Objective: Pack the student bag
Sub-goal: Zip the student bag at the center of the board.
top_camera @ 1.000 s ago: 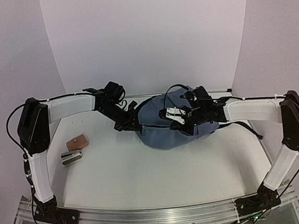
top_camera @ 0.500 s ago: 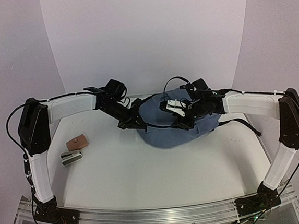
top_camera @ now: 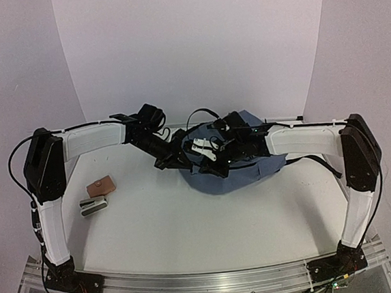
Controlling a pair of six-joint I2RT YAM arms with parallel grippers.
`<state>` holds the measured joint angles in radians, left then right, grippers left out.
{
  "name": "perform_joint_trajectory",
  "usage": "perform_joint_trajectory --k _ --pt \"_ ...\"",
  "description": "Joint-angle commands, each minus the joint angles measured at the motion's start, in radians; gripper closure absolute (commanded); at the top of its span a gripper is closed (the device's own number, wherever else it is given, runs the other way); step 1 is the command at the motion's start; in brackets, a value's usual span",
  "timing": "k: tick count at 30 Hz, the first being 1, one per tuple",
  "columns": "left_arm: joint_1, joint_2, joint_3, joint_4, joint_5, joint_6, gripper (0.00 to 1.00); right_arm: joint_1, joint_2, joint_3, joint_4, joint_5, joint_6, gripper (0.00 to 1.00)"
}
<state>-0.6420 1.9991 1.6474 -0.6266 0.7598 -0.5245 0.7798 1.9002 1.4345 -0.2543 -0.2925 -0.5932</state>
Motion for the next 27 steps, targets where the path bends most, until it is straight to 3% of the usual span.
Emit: perform_joint_trajectory --k 1,3,11,19,23,27 --pt "0.016 -0.035 -0.009 0.039 0.032 -0.004 1.00 -0.004 -0.006 0.000 0.014 0.052 0.020 0.92" --pt "0.027 -0.037 -0.014 0.038 0.028 -0.002 1.00 -0.004 -0.030 -0.017 0.012 0.064 0.024 1.00" --pt "0.105 -0.037 -0.038 0.038 -0.015 0.003 1.00 -0.004 -0.201 -0.183 0.002 0.098 0.016 1.00" --pt "0.145 -0.026 -0.020 -0.023 -0.088 0.036 1.00 -0.014 -0.425 -0.428 -0.064 0.152 -0.108 1.00" --pt "0.144 -0.063 -0.063 -0.025 -0.071 0.046 1.00 -0.101 -0.495 -0.494 -0.089 0.151 -0.222 1.00" --pt "0.098 -0.092 -0.085 -0.019 0.001 0.084 1.00 -0.241 -0.441 -0.455 -0.085 0.135 -0.398 0.99"
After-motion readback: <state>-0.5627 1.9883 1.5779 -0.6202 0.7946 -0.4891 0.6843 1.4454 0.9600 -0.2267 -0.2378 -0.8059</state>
